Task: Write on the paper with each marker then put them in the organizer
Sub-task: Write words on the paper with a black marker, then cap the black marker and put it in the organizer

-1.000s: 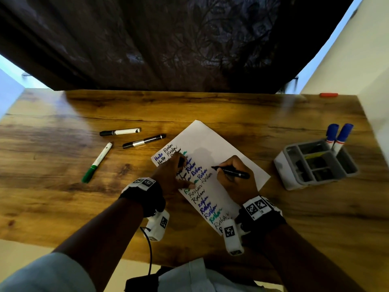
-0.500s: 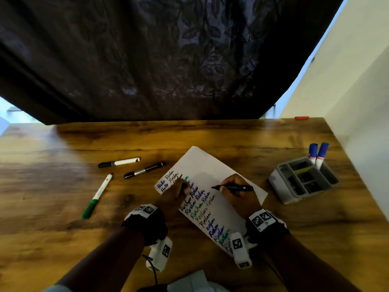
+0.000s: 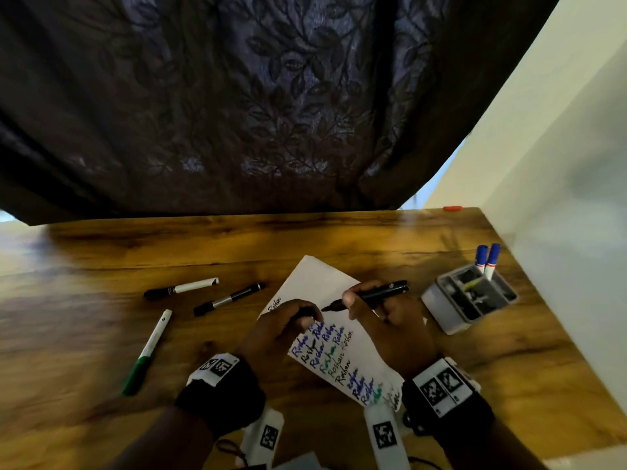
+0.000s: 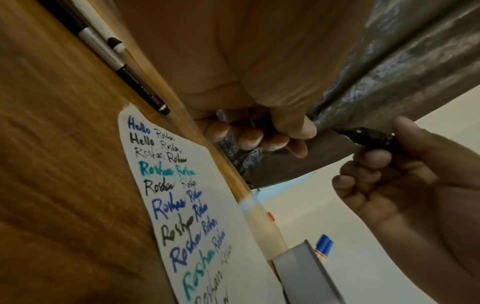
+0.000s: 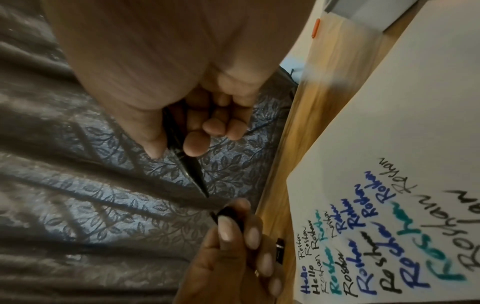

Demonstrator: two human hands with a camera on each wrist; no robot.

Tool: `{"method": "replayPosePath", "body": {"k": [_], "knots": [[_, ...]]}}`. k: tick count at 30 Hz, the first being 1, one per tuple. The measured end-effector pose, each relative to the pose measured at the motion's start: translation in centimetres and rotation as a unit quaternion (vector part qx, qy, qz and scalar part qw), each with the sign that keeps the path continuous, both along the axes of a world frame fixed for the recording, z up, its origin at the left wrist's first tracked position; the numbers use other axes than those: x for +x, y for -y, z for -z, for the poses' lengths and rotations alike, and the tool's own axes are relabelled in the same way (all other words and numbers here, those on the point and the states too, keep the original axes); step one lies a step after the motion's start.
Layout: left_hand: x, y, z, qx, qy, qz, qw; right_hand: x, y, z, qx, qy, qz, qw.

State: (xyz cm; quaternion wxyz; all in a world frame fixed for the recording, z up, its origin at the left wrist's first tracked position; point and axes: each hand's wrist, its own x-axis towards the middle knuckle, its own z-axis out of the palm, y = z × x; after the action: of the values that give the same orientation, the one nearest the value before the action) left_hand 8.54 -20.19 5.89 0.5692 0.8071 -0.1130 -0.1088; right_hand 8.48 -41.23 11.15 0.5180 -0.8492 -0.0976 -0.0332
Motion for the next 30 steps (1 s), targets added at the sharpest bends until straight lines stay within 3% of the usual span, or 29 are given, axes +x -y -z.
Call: {"method": "replayPosePath", "body": {"k": [1,4,16,20,24,26,28,30], "knots": [[-0.2,-0.1,-0.3,-0.021,-0.004,0.006,1.0,-0.2,-0.5,-0.1,-0.006,0.001,0.001,1.0],[-0.8,-0.7,-0.5,0.024,0.023,0.052,0.998,-0.6,-2.0,0.2,-0.028,-0.002,0.006,1.0],[-2.4,-2.0,-0.7,-0.016,0.017,0.078,0.997,-1.6,-4.3,0.5,-0.015,-0.058,0.036,0.998],[-2.2,-1.3,-2.1,-0.025,0.043,0.068,0.996,-1.7,-5.0,0.2,0.048,-0.054,0.064,0.995],[-1.6,-0.7,-2.9,0.007,0.117,0.046,0.992,-2.3,-5.4,0.3,0.097,0.002,0.063,0.993],[-1.6,-0.2,-3.2,0.028,0.134,0.038,0.99,-2.3,-5.7,0.1,0.126,-0.009,0.082,0.989],[-1.5,0.7,-2.9,0.042,0.133,0.029,0.99,-2.1,-5.5,-0.2,0.163,-0.046,0.099,0.98],[-1.7,1.7,-2.3,0.002,0.09,0.026,0.996,-1.7,-5.0,-0.4,0.157,-0.065,0.101,0.98]]}}
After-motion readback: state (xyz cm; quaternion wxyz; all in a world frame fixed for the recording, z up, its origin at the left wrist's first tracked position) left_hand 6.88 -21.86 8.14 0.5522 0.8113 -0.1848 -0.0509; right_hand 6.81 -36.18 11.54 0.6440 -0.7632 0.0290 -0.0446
